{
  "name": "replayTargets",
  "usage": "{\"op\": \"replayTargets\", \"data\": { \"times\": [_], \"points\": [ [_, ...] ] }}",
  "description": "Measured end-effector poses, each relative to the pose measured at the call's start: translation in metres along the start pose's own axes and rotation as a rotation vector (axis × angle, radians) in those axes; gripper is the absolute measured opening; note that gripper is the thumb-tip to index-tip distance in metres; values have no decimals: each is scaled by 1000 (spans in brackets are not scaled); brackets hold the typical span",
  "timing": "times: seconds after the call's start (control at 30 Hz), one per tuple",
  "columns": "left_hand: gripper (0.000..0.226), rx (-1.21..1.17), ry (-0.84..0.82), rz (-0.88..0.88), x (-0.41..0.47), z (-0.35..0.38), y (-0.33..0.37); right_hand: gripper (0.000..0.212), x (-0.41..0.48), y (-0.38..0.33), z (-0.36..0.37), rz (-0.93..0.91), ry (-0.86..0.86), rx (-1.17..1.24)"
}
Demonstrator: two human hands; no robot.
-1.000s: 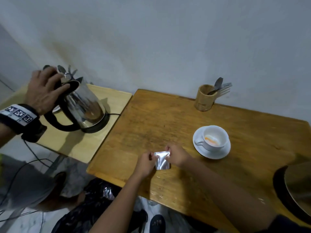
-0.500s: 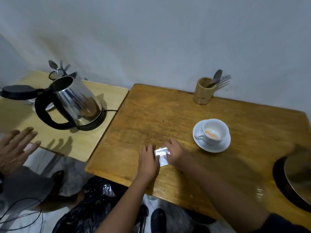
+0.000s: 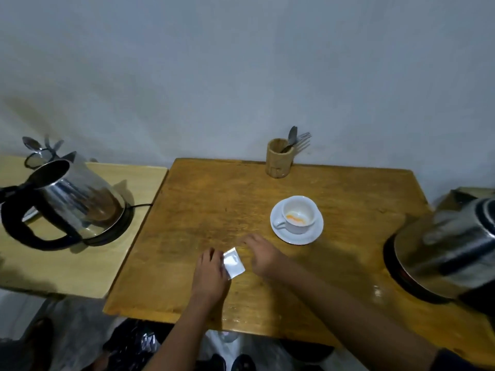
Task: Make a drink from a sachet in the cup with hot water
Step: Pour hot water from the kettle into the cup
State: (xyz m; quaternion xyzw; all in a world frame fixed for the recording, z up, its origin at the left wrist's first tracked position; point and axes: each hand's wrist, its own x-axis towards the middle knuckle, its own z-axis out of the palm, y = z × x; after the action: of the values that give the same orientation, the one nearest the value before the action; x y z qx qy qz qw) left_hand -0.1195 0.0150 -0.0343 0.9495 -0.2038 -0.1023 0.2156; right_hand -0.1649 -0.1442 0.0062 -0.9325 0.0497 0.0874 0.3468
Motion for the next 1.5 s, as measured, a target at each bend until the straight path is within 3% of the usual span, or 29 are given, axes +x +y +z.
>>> {"op": "replayTargets", "data": {
  "times": [0.1,0.2,0.33,0.5,0.7,0.87,0.97,1.1,1.3,1.5],
  "points": [
    [28,26,-41,-31,11,-9,10,54,-12,-2,-42,69,98,67],
    [33,71,-85,-31,27,-16,34,39,-32,3,-92,98,316,145],
    [36,-67,-135,72,50,-15,87,27,-66,24,-166,161,641,143],
    [40,-205,-178,81,65,-2,138,18,-142,61,-254,328,994,148],
    [34,-387,-161,38,70,19,160,18,-240,115,-273,597,1374,216],
    [19,-374,-108,57,74,37,148,35,-281,138,-232,760,1419,529],
    [19,-396,-117,112,77,40,142,49,-285,144,-209,903,1330,676],
    [24,-376,-124,163,80,36,136,56,-280,147,-189,904,1398,880],
    [27,-339,-150,217,84,25,137,36,-270,144,-191,915,1504,852],
    [24,-332,-171,224,88,12,144,39,-253,133,-212,984,1530,701]
  ]
}}
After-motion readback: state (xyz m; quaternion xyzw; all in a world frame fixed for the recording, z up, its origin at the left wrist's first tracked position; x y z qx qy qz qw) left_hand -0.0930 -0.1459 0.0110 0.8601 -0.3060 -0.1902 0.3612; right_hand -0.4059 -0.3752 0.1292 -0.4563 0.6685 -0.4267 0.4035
